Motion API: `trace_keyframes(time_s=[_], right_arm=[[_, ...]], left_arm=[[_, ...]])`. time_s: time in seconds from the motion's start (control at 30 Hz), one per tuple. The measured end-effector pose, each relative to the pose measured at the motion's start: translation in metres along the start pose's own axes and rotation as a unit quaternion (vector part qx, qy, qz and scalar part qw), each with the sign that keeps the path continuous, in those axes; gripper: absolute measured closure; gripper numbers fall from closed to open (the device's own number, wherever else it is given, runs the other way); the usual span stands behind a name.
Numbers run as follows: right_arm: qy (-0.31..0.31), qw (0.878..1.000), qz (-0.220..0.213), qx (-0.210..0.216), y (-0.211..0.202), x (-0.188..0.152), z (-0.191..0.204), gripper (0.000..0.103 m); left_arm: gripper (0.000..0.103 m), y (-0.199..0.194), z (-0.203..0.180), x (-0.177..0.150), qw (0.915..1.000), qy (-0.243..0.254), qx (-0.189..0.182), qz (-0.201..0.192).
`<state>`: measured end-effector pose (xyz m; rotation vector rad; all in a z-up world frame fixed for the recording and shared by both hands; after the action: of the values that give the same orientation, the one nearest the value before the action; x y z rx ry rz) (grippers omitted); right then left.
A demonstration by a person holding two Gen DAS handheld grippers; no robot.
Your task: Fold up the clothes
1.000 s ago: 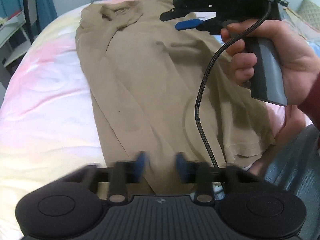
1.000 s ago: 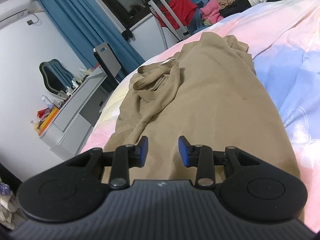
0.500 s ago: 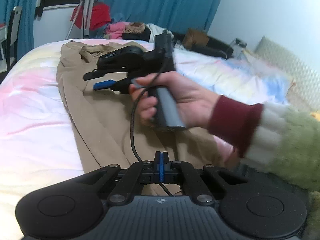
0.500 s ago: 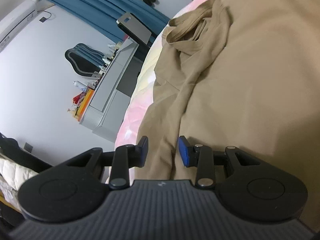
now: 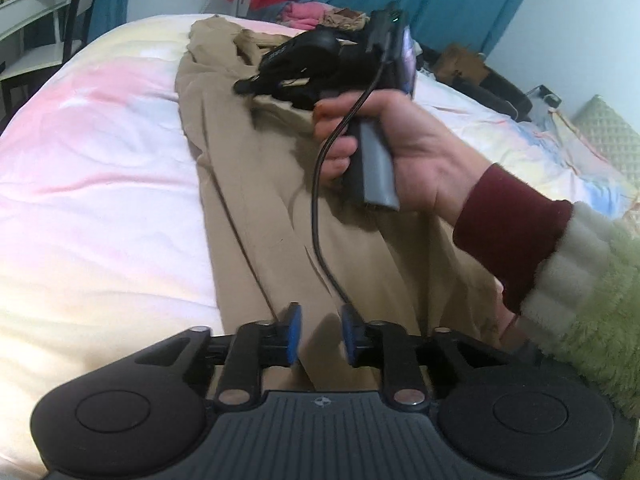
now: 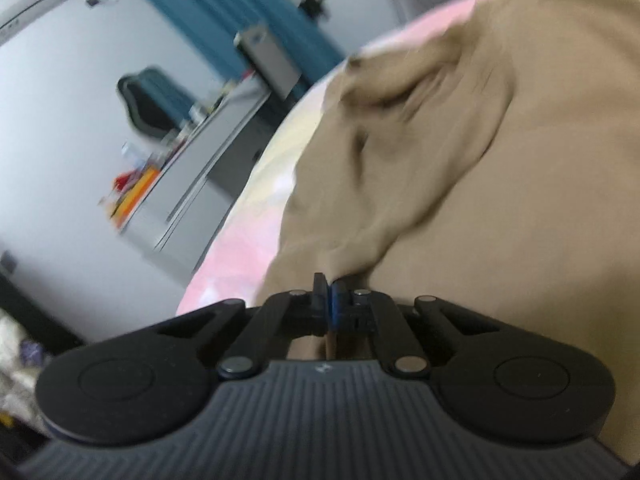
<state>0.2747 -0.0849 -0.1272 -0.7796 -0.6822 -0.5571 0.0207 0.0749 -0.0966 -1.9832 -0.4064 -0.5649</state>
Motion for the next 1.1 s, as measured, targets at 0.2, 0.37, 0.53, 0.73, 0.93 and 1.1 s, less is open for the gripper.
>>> trace_keyframes(time_s=[0.2,0.37,0.53,0.73,0.93,1.1], right_arm=[[-0.008,0.998,-0.004,-0.068,-0.016,0.015,-0.035,0.098],[0.023,0.998,0.011,-0.065,-0.026,0.008,-0.044,0.092],[-0.006,0.998,-0.006,-0.068,-0.082,0.007,-0.022,0.059],[-0.047,0.994,-0.049,-0.081,-0.17,0.002,0.012,0.056],[-0.053,0.984,-0.089,-0.148,-0.228,-0.025,0.009,0.051],[-0.032,0.982,-0.106,-0.151,-0.237,-0.021,0.004,0.051]], left_arm=[[0.068,-0.001,-0.008,-0.009,0.9994,0.031,0.015,0.009],[0.061,-0.004,-0.004,-0.006,0.9986,0.046,0.023,0.016],[0.059,-0.013,-0.012,-0.01,0.9977,0.066,0.005,0.015],[0.058,-0.014,-0.022,-0.014,0.9965,0.076,-0.026,0.024],[0.047,0.028,-0.034,-0.021,0.9941,0.086,-0.016,0.064],[0.042,0.021,-0.043,-0.022,0.993,0.094,-0.029,0.065]])
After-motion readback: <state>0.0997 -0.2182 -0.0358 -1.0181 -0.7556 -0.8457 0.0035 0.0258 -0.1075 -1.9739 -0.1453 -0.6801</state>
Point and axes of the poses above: each gripper's, at about its wrist camera, not at the fingertips, and y roughly the way its jaws point, z to its left, x to its top, the point moved 6 cm from there along y, roughly the way its jaws point, and after that the axes turned 11 degrees about -y, right-handed, at the moved point
